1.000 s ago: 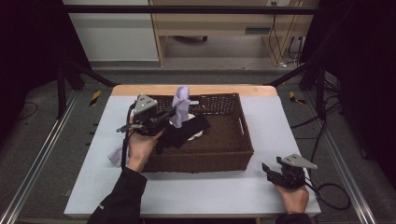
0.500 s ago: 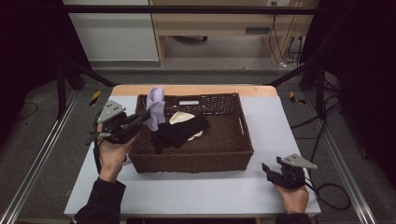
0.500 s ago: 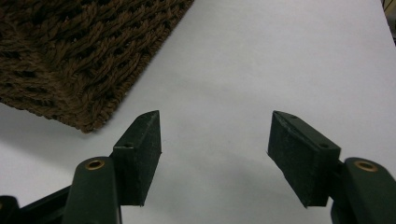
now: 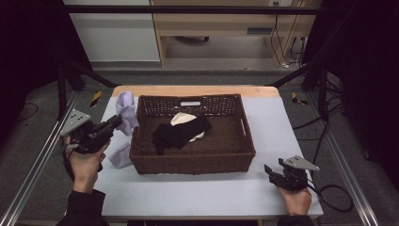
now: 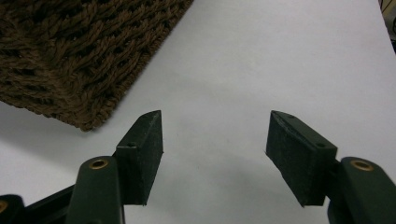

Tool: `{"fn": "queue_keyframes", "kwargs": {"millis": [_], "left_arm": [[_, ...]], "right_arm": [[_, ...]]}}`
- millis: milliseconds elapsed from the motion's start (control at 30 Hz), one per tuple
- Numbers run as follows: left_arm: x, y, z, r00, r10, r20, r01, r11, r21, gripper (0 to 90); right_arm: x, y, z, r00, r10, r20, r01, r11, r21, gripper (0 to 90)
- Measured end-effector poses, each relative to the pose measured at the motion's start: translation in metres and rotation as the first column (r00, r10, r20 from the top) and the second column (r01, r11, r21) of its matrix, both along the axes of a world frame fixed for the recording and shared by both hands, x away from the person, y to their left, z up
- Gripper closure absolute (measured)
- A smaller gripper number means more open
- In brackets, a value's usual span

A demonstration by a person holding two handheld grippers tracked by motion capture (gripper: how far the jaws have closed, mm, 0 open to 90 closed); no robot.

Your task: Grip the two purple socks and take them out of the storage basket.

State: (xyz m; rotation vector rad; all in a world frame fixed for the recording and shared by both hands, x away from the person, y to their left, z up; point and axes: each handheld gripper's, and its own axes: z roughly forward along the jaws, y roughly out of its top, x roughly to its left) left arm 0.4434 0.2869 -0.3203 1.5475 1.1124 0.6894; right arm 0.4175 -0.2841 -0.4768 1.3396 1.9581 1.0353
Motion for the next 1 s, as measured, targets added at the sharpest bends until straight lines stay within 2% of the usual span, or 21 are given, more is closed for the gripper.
{"fn": "queue_keyframes", "kwargs": {"millis": [200, 400, 533, 733, 867, 1000], "left_arm": [[-0.006, 0.018, -0.013, 0.9984, 0.053, -0.017, -0.053, 0.9985, 0.012, 85.8], [-0.005, 0.032, -0.036, 0.9931, 0.098, -0.065, -0.097, 0.9951, 0.016, 85.8], [-0.001, 0.039, -0.047, 0.9862, 0.133, -0.099, -0.13, 0.9908, 0.037, 85.8], [0.005, 0.047, -0.066, 0.9746, 0.157, -0.16, -0.15, 0.9872, 0.055, 85.8], [0.008, 0.048, -0.082, 0.963, 0.16, -0.217, -0.147, 0.9864, 0.073, 85.8], [0.011, 0.045, -0.093, 0.9559, 0.153, -0.251, -0.134, 0.9868, 0.09, 85.7]], "right_arm": [[0.0, 0.0, 0.0, 1.0, 0.0, 0.001, 0.0, 1.0, 0.001, 37.2], [-0.001, -0.001, 0.001, 1.0, -0.002, 0.004, 0.002, 1.0, 0.002, 37.4], [0.0, 0.0, 0.0, 1.0, -0.001, 0.001, 0.001, 1.0, 0.001, 37.4], [-0.001, -0.001, 0.001, 1.0, 0.0, 0.003, 0.0, 1.0, 0.005, 37.6], [-0.002, -0.001, 0.001, 1.0, 0.005, 0.002, -0.005, 1.0, 0.006, 37.7], [-0.001, -0.001, 0.0, 1.0, 0.007, 0.001, -0.007, 1.0, -0.001, 37.7]]}}
